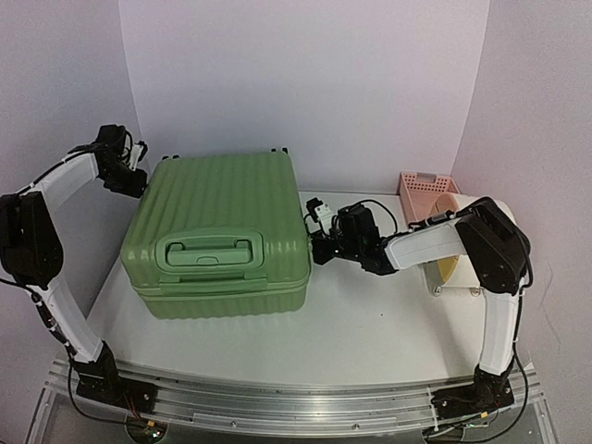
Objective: Open, take out, and arrange the luggage
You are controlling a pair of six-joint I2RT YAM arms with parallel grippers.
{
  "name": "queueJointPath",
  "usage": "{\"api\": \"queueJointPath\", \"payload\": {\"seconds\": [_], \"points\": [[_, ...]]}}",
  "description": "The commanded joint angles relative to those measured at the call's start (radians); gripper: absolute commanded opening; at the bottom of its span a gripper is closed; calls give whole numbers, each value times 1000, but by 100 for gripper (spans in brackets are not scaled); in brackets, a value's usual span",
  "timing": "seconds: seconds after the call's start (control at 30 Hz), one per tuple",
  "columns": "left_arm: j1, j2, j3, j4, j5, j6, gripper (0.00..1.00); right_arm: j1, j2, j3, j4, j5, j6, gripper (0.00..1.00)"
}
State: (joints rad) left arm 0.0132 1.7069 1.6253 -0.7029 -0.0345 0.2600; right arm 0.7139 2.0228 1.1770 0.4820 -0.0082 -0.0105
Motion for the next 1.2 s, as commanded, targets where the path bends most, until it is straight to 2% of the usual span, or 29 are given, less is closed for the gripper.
{"api": "queueJointPath", "payload": {"seconds": [0.0,0.17,0.3,0.4,0.57,0.73,0.77,0.8,0.93,1.03,1.17], "points": [[19,18,-89,76,-6,-4,46,85,-72,1,50,-33,34,0],[-8,128,-24,58,240,66,48,184,-111,-20,49,-28,29,0],[-152,192,30,63,294,169,48,280,-144,-45,44,-10,41,0],[-215,238,83,41,340,182,48,325,-169,-64,36,23,64,0],[-368,404,286,-2,398,193,48,384,-206,-115,33,145,153,0],[-466,581,591,-61,449,184,48,435,-179,-86,33,182,174,0],[-493,656,738,-94,462,183,48,441,-153,-58,33,183,187,0],[-504,684,788,-99,467,185,48,442,-132,-43,33,187,196,0],[-513,671,841,-56,460,208,52,443,-49,62,32,214,191,0],[-496,586,847,-27,397,201,58,441,8,133,30,326,205,0],[-470,451,808,-61,328,197,59,439,31,142,25,368,207,0]]}}
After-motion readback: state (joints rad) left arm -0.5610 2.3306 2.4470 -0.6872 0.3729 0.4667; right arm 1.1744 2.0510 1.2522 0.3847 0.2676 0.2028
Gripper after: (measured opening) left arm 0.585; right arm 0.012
